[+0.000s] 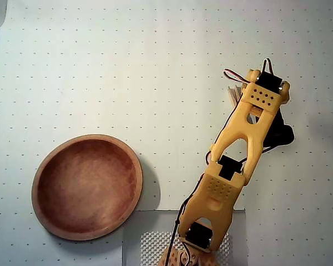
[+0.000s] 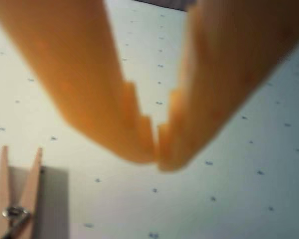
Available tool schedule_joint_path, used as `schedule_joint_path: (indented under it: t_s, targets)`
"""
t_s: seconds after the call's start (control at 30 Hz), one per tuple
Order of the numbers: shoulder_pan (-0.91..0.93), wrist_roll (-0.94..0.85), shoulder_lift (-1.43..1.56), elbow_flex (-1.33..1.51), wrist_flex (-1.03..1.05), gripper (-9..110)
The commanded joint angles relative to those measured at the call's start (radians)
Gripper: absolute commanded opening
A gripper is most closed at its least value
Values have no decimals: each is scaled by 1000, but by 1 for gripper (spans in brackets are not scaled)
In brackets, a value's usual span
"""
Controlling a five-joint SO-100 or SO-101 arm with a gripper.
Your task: Grasp a clothespin and put it in the bowl.
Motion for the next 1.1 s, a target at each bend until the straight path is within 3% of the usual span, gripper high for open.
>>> schedule_joint_path:
  t_s: [0.0,0.67,1.07]
  targets:
    - [-40,0,44,-66,5,-2]
    - [-138,55,35,-72,5,-2]
    - [-129,86,29,-66,5,24]
